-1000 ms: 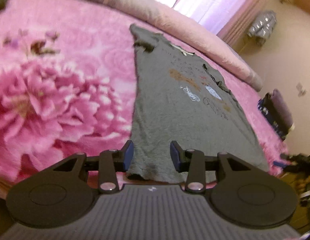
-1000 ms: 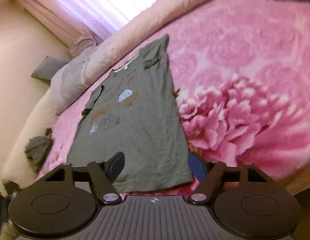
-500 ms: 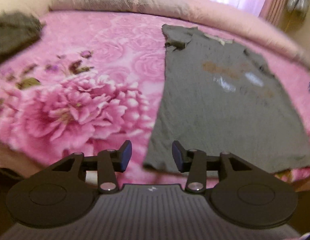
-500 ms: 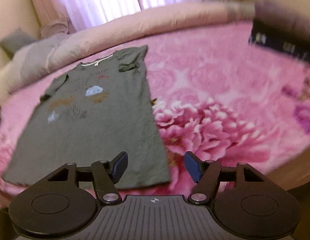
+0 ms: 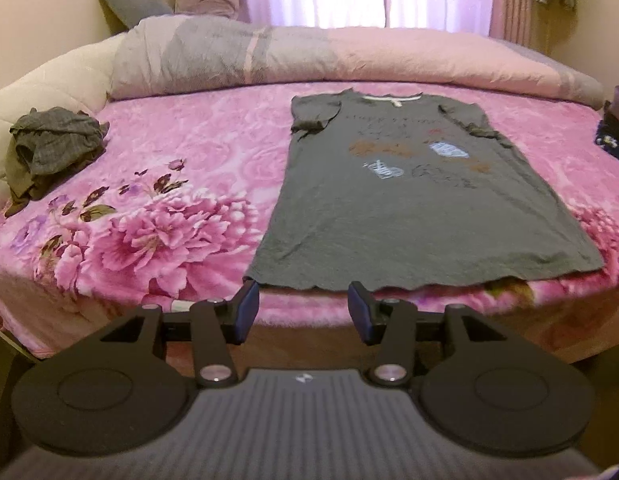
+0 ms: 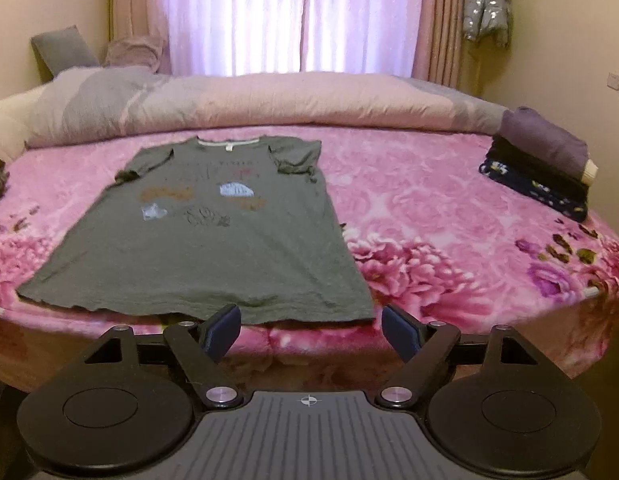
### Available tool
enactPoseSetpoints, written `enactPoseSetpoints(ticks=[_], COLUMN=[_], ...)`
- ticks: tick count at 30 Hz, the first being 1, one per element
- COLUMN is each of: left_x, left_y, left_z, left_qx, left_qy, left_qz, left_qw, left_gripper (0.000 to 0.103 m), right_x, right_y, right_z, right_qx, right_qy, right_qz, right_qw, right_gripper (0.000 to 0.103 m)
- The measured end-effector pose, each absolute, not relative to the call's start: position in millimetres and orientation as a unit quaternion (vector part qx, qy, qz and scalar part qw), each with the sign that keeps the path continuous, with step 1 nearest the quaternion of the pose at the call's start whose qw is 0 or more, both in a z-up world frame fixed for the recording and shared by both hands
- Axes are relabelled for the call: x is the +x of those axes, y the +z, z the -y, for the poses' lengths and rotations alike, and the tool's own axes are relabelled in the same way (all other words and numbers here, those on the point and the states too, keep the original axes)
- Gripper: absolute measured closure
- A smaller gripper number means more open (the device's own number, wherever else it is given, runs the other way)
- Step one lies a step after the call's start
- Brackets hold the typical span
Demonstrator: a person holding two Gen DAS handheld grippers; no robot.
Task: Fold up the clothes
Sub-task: 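Open both grippers and pull back from the t-shirt, then grasp the t-shirt hem with both grippers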
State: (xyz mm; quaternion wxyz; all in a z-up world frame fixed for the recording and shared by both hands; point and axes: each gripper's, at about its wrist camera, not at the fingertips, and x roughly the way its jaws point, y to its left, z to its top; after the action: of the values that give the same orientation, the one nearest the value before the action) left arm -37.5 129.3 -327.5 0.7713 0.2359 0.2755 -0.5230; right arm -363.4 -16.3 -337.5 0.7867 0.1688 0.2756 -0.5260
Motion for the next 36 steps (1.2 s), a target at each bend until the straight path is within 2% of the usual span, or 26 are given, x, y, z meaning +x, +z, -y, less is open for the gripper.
enactPoseSetpoints(ticks=[12, 25, 30, 36], left_x=[-68, -62, -20, 68], left_y=[-316, -319, -331, -359], left_z=[-176, -164, -144, -95], left_qx=[0.226, 0.230, 0.191, 0.141], left_qy=[-0.556, -0.554, -0.573, -0.599], left_qz=[-0.249, -0.256, -0.286, -0.338], left_qw=[0.760, 0.758, 0.744, 0.712], left_gripper=[0.055, 0.053, 0.053, 0.057], right_x=[-380, -380, -386, -418], right_y=[-321, -323, -332, -353], right_z=[-41, -25, 10, 95], right_qx=[0.158, 0.165, 0.182, 0.265], right_qy=[-0.514, -0.509, -0.489, -0.417], right_qz=[-0.253, -0.253, -0.255, -0.217], right_qw=[0.804, 0.806, 0.814, 0.842], right_gripper=[0.022, 0.022, 0.022, 0.022])
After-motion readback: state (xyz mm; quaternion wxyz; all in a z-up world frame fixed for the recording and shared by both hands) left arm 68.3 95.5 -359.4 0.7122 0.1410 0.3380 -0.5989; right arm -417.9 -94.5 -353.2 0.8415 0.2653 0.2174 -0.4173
